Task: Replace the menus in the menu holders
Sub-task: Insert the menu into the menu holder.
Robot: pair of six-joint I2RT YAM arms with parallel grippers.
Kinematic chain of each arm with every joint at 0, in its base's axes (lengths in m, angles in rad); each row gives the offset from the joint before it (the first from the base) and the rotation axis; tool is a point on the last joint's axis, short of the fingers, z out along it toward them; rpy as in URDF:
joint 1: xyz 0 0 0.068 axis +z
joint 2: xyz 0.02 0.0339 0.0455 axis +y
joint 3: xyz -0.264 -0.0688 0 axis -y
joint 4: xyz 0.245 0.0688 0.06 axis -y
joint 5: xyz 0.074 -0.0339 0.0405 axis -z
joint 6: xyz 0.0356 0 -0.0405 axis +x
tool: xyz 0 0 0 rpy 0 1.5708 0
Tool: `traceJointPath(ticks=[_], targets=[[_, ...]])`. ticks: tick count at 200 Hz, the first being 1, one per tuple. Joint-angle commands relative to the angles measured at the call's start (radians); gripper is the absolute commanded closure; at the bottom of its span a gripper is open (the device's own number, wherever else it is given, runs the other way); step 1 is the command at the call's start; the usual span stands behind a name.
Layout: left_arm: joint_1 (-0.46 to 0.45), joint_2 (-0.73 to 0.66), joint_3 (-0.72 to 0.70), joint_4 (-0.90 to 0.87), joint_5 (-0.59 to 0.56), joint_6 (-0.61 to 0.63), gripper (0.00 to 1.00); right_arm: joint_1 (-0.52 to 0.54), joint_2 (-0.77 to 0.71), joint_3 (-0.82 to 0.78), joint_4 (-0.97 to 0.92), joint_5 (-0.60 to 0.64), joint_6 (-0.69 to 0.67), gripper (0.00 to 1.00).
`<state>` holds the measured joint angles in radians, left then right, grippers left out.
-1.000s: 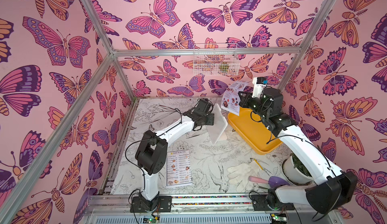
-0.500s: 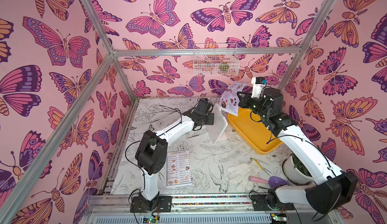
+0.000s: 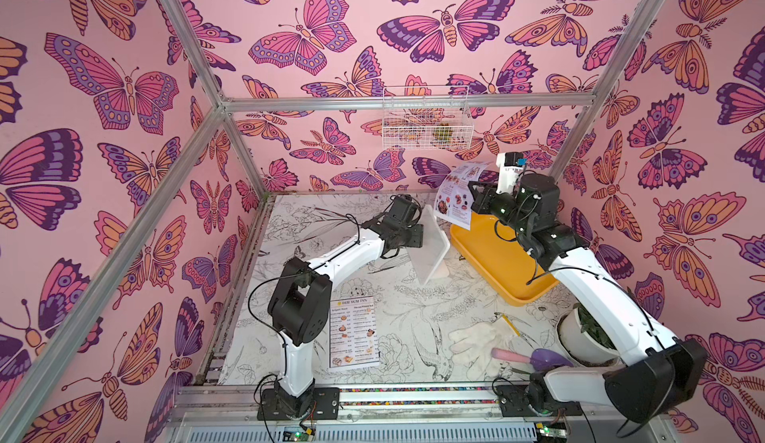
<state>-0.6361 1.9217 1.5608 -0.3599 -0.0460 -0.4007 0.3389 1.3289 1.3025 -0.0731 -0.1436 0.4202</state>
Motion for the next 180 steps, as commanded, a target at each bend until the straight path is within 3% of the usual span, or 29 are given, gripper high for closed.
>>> traceJointPath(ticks=[1, 180], targets=[[-0.007, 0.015, 0.025, -0.004, -0.013, 0.013, 0.34, -0.001, 0.009, 0.026, -0.013, -0.01, -0.018, 1.0], [-0.009, 0.019, 0.024, -0.005, -0.008, 0.01, 0.34, 0.017, 0.036, 0.021, -0.007, -0.044, -0.008, 1.0]])
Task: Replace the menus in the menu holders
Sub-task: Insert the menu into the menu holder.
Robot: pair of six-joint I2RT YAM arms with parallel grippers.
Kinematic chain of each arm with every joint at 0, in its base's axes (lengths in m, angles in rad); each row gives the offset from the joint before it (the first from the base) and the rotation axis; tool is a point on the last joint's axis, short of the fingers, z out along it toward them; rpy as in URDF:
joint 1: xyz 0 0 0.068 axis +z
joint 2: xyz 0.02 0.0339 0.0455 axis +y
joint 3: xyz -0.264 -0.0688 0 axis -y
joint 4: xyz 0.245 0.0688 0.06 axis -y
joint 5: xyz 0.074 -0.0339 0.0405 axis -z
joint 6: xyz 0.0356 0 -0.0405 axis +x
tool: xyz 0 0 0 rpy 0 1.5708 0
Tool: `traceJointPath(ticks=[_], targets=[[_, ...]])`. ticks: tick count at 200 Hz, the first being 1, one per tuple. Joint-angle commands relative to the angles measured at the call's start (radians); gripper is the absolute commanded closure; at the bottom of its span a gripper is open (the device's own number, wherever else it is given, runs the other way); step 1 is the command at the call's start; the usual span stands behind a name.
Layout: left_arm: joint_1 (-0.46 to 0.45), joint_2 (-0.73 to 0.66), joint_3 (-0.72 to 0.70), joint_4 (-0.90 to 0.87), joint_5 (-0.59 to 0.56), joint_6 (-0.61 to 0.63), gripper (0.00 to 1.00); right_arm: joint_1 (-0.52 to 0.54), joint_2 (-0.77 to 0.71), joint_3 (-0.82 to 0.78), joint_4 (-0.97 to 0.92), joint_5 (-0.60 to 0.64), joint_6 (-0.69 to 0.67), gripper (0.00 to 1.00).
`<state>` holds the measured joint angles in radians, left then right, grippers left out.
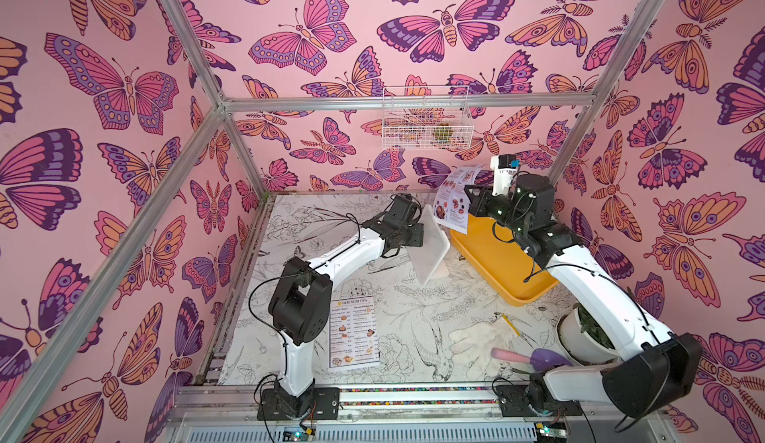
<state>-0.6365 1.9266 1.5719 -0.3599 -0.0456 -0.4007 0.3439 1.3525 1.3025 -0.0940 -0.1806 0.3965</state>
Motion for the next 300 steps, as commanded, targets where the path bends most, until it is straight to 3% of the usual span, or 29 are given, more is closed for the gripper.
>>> traceJointPath(ticks=[1, 113, 199, 300], targets=[[-0.009, 0.014, 0.013, -0.005, -0.008, 0.01, 0.34, 0.012, 0.013, 0.021, 0.016, -0.006, 0.017, 1.0], [-0.046, -0.069, -0.084, -0.001, 0.015, -0.004, 0.34, 0.073, 0.061, -0.018, 0.11, 0.125, 0.1, 1.0], [-0.051, -0.136, -0.148, 0.018, 0.014, -0.036, 0.34, 0.135, 0.017, -0.122, 0.178, 0.278, 0.158, 1.0], [-0.051, -0.157, -0.158, 0.025, 0.009, -0.03, 0.34, 0.143, 0.006, -0.094, 0.134, 0.385, 0.116, 1.0]])
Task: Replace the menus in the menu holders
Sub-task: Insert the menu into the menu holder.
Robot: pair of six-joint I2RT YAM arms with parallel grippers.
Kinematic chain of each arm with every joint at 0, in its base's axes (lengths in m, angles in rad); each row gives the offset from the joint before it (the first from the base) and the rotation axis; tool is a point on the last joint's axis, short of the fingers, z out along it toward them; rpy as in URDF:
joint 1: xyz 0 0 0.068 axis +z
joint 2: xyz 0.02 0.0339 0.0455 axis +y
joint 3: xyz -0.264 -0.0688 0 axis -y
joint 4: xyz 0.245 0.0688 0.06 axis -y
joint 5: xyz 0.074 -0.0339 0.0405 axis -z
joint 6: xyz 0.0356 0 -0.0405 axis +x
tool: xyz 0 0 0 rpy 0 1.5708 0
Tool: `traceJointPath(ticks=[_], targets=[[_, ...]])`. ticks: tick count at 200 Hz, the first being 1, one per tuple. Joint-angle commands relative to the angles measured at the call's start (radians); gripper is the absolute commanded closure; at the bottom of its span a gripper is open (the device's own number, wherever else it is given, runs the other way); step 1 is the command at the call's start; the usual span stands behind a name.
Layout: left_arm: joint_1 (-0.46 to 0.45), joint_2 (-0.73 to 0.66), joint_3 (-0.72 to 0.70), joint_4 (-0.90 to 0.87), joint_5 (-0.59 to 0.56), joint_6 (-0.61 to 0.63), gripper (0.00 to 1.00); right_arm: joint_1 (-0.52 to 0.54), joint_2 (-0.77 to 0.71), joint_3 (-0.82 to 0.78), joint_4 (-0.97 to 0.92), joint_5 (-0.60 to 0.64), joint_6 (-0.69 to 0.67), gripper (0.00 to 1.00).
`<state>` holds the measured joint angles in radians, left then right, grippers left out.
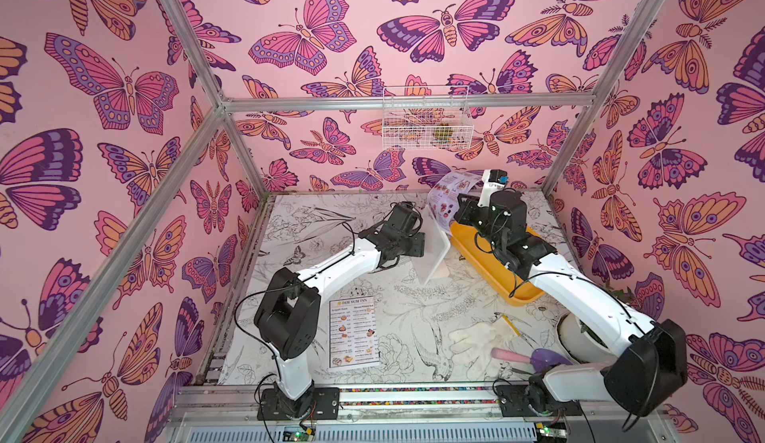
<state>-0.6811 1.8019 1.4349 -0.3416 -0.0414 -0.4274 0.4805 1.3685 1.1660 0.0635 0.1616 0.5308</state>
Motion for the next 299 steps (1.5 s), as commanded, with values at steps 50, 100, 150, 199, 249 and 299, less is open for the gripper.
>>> traceJointPath(ticks=[50, 100, 150, 199, 249, 299], targets=[[-0.022, -0.021, -0.016, 0.009, 0.012, -0.01, 0.34, 0.01, 0.016, 0.101, -0.105, 0.087, 0.034, 1.0], [-0.054, -0.03, -0.036, 0.022, 0.0, -0.027, 0.3, 0.017, 0.016, 0.121, -0.151, 0.11, 0.018, 0.98], [-0.05, -0.027, -0.028, 0.03, -0.017, -0.014, 0.29, 0.02, 0.014, 0.091, -0.153, 0.088, 0.021, 1.0], [-0.048, -0.02, -0.027, 0.029, -0.031, -0.011, 0.29, 0.056, 0.034, 0.142, -0.193, 0.139, 0.051, 1.0], [-0.034, -0.02, -0.021, 0.041, -0.046, -0.006, 0.28, 0.07, 0.051, 0.138, -0.206, 0.177, 0.052, 1.0], [-0.01, -0.019, -0.01, 0.045, -0.06, 0.0, 0.25, 0.068, 0.053, 0.166, -0.212, 0.228, 0.014, 0.98]])
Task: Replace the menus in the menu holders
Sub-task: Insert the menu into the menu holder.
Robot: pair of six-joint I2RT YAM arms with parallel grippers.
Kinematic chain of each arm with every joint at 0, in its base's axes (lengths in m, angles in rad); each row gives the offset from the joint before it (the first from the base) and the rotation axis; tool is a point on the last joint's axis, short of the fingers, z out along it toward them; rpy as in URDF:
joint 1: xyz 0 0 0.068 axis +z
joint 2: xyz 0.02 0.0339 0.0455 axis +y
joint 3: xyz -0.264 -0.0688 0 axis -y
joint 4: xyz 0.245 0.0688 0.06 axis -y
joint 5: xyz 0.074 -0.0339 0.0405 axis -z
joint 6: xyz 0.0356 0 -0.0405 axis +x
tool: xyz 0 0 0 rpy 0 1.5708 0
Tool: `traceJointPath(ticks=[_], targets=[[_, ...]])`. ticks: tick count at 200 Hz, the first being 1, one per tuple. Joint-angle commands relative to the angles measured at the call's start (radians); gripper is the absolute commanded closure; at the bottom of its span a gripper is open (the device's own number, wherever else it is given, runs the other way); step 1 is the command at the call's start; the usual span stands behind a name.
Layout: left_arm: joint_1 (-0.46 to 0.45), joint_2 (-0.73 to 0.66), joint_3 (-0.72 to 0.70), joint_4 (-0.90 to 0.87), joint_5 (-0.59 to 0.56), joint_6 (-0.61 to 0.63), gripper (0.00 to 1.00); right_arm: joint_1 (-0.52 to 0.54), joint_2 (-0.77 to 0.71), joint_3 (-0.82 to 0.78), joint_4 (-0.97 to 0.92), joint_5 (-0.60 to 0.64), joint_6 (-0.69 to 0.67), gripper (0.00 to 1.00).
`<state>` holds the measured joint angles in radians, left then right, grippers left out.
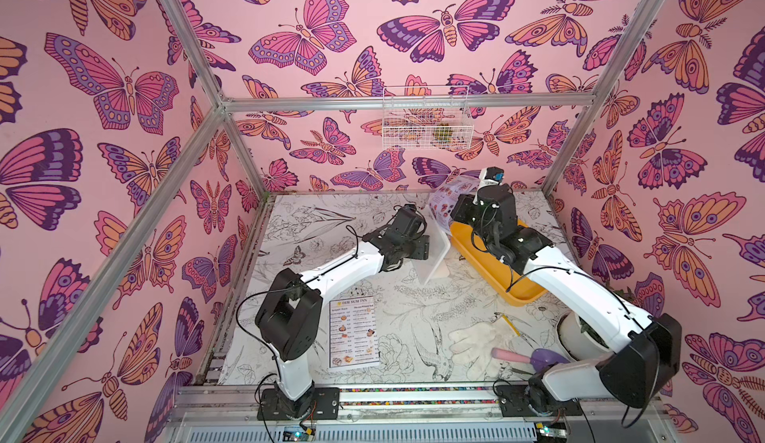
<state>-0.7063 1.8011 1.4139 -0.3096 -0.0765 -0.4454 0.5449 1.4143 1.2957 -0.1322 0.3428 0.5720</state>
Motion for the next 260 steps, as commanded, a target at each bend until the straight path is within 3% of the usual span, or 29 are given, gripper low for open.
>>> traceJointPath(ticks=[1, 46, 90, 150, 220, 260], targets=[[0.016, -0.019, 0.011, 0.013, -0.025, 0.018, 0.25, 0.003, 0.008, 0.038, -0.016, 0.047, -0.028, 0.98], [0.042, 0.007, 0.04, 0.048, -0.027, 0.027, 0.24, 0.004, -0.01, 0.033, -0.039, 0.043, -0.075, 0.91], [0.059, 0.046, 0.081, 0.071, -0.008, 0.046, 0.26, 0.005, -0.018, 0.013, -0.028, -0.034, -0.163, 0.96], [0.073, 0.15, 0.175, 0.069, -0.038, 0.075, 0.29, 0.004, -0.058, -0.007, -0.02, 0.035, -0.267, 0.96], [0.082, 0.245, 0.289, 0.06, -0.059, 0.121, 0.31, 0.006, -0.071, -0.016, -0.066, 0.026, -0.259, 0.96], [0.082, 0.216, 0.262, 0.056, -0.037, 0.113, 0.31, 0.017, -0.05, -0.023, -0.042, 0.054, -0.252, 0.96]])
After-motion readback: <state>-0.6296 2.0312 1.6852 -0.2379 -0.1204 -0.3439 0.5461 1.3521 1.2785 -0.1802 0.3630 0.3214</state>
